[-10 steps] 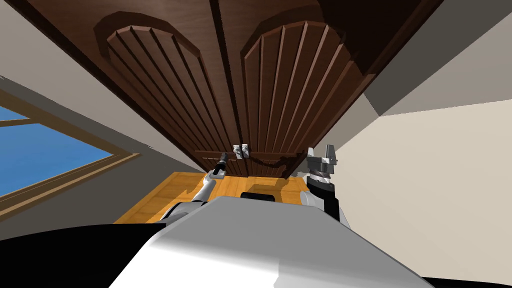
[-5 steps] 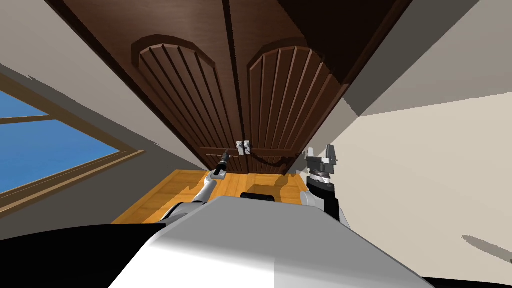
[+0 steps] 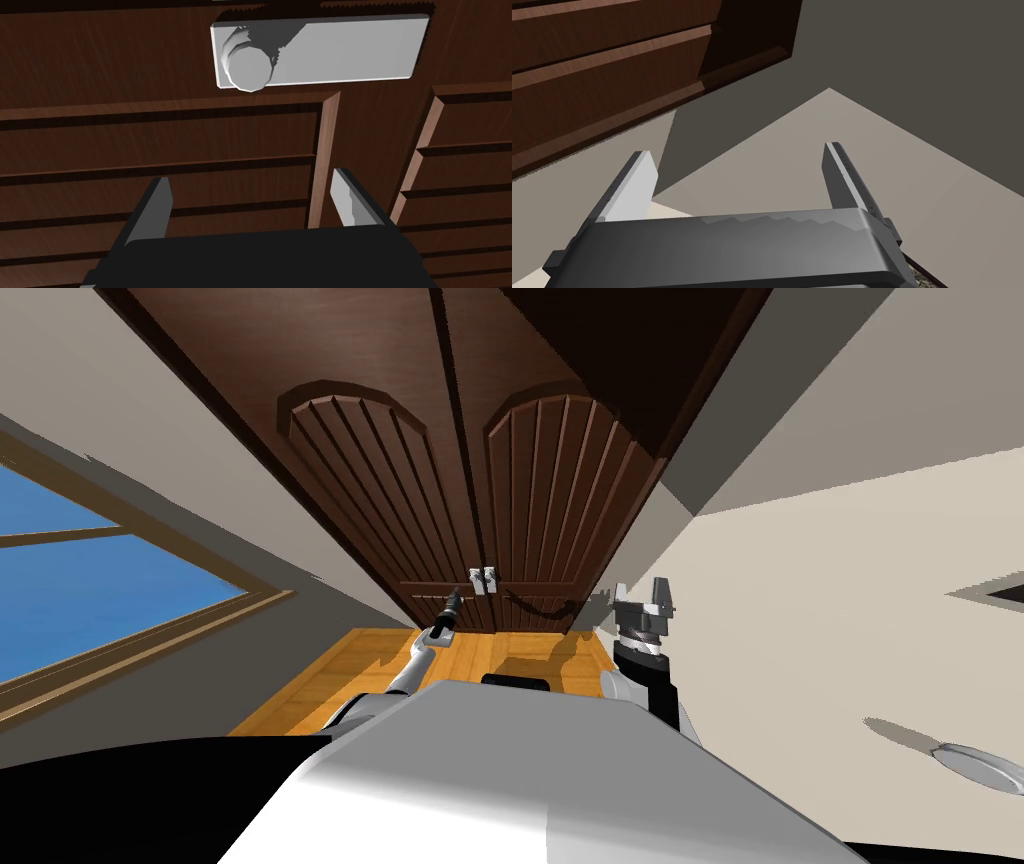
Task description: Pull the door open
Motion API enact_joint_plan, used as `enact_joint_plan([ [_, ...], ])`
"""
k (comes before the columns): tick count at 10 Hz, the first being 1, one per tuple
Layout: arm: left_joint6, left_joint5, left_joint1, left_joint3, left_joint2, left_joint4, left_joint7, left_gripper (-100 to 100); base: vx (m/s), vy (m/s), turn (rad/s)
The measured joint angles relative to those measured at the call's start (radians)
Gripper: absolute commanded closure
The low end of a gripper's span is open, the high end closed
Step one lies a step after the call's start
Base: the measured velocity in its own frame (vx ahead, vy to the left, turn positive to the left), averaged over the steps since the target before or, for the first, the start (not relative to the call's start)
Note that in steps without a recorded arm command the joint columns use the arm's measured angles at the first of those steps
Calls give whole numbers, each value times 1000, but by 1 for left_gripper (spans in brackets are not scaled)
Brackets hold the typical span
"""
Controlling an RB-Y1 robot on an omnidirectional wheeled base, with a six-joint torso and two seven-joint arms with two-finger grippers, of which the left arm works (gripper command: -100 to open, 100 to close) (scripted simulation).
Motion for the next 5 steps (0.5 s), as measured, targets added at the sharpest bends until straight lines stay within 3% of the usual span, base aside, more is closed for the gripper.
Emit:
enact_joint_plan([
  [2, 8, 4, 9, 31, 15, 21, -10, -100, 75, 112, 71],
  [3, 19, 6, 30, 45, 20, 1, -15, -100, 133, 79, 38],
  [5, 1, 9, 20, 55, 31, 42, -14, -100, 158, 23, -51],
])
